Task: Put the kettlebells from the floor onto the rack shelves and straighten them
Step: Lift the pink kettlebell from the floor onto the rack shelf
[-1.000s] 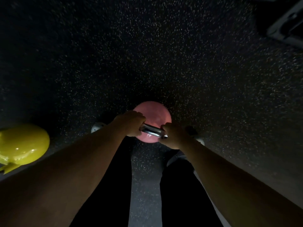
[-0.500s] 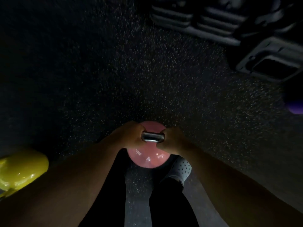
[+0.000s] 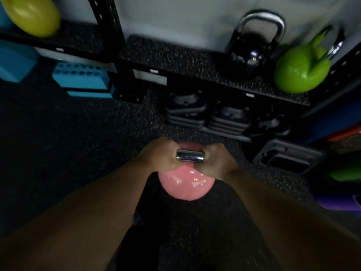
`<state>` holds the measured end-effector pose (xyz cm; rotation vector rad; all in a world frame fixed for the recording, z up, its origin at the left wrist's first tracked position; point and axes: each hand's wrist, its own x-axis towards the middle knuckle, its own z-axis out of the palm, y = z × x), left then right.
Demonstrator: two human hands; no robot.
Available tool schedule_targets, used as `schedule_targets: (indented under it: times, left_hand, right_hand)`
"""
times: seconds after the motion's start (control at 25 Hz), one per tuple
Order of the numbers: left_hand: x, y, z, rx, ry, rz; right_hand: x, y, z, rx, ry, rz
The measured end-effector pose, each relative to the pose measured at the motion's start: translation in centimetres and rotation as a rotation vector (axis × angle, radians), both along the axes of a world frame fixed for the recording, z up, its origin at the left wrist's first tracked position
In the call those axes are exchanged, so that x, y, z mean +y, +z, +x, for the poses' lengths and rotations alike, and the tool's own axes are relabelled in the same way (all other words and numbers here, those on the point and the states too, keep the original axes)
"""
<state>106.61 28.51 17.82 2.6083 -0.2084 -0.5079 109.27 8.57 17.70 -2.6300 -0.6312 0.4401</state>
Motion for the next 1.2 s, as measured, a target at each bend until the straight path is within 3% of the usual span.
schedule_targets:
  times: [0.2, 0.52, 0.76, 1.2]
  left_hand:
    - [5.0, 3.6, 12.4, -0.176, -0.063, 0.061]
    - [14.0, 9.3, 27.5, -0.269, -0.124, 0.089]
    - [17.0, 10.9, 36.7, -0.375, -0.045, 0.157]
    - [20.6, 7.5, 46.9, -0.340, -0.022, 0.057]
  right_hand:
    - [5.1, 3.0, 11.9, -0.199, 0.011, -0.128]
    - [13.7, 6.7, 25.9, -0.360, -0.099, 0.125]
    - [17.7, 8.6, 35.7, -0.483, -0.117, 0.160]
    - [21.3, 6.7, 45.3, -0.208, -0.194, 0.166]
